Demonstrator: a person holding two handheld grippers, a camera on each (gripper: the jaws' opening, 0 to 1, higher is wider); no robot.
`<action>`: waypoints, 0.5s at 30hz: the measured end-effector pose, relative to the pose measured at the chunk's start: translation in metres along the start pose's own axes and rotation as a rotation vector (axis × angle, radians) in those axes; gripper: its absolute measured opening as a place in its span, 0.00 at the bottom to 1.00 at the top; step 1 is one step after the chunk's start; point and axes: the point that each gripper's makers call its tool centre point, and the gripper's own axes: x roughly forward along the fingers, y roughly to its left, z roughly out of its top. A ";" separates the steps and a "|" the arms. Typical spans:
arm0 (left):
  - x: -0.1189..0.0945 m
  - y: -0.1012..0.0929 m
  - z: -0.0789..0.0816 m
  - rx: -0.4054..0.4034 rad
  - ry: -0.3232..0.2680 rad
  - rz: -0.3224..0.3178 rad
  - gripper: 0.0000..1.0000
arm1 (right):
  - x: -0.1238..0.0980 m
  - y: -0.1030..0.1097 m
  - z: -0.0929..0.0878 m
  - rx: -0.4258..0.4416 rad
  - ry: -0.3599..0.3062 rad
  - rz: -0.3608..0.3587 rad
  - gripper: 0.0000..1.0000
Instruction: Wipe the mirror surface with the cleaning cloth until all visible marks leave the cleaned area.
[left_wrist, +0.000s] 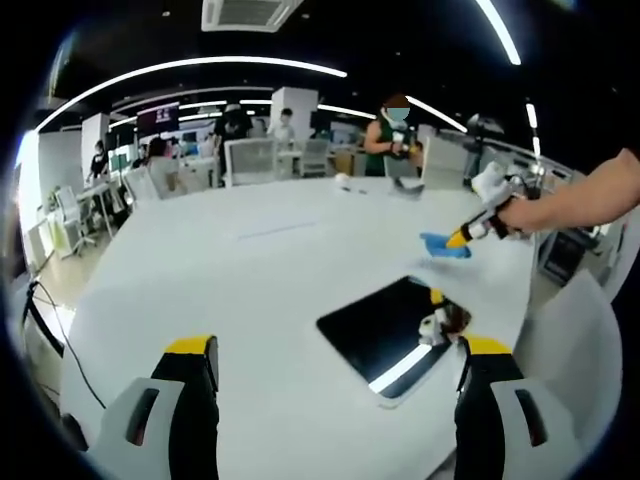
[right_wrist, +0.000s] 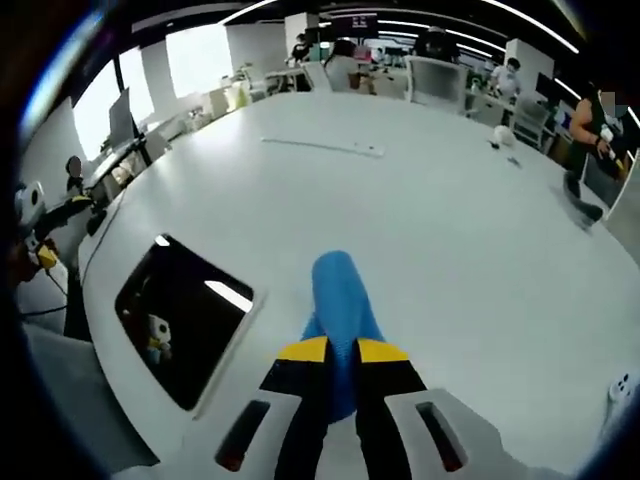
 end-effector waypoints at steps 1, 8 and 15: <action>0.000 0.000 0.000 0.000 0.000 -0.001 1.00 | 0.001 0.001 0.000 0.001 0.003 0.000 0.04; 0.001 -0.001 -0.009 0.031 0.035 -0.003 1.00 | 0.006 0.010 -0.002 0.010 0.013 0.019 0.04; -0.002 0.004 -0.013 0.019 0.040 0.012 1.00 | 0.012 0.019 -0.002 0.000 0.021 0.030 0.04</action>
